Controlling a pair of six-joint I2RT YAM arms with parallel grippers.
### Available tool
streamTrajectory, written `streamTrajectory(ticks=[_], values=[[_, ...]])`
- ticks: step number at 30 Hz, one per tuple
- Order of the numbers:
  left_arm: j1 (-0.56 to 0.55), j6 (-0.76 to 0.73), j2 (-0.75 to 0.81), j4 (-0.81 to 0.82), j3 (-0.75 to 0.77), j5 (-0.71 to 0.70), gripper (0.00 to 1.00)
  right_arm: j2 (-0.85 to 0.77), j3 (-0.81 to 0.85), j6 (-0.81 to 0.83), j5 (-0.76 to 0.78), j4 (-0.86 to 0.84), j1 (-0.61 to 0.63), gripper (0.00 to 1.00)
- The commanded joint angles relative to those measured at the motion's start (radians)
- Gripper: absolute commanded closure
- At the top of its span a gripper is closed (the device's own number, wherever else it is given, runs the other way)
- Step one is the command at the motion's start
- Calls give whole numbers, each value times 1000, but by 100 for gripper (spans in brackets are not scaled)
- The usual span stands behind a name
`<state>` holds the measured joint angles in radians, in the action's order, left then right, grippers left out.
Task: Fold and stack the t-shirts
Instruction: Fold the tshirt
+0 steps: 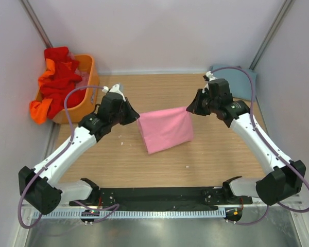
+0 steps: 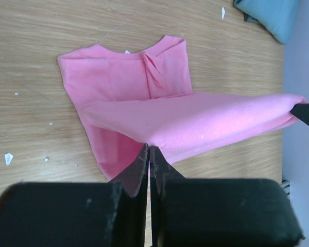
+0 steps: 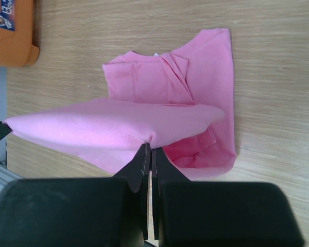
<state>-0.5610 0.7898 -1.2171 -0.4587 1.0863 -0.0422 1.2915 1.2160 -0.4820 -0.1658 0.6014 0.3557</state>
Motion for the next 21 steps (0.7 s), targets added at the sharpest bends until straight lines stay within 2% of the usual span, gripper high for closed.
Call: streamTrajectory(ticks=[1,4,8,11,14,21], values=[[0,0,16,-34,66,-45,100,6,69,2,-1,-2,-3,99],[0,-12,-33,-40,92,-62,100,66,106,13,-3,-20,-3,99],[9,-27,-145,-47,158,-67,100,245,190,32,-20,-32,-3,99],[9,-44,-196,-41,185,-42,100,285,238,46,-24,-31,-4,99],[4,-49,-173,-40,182,-22,100,244,214,39,-24,-49,-3,99],[-42,-49,-26,-100,172,10,100,-50,85,17,-52,-14,-3,99]])
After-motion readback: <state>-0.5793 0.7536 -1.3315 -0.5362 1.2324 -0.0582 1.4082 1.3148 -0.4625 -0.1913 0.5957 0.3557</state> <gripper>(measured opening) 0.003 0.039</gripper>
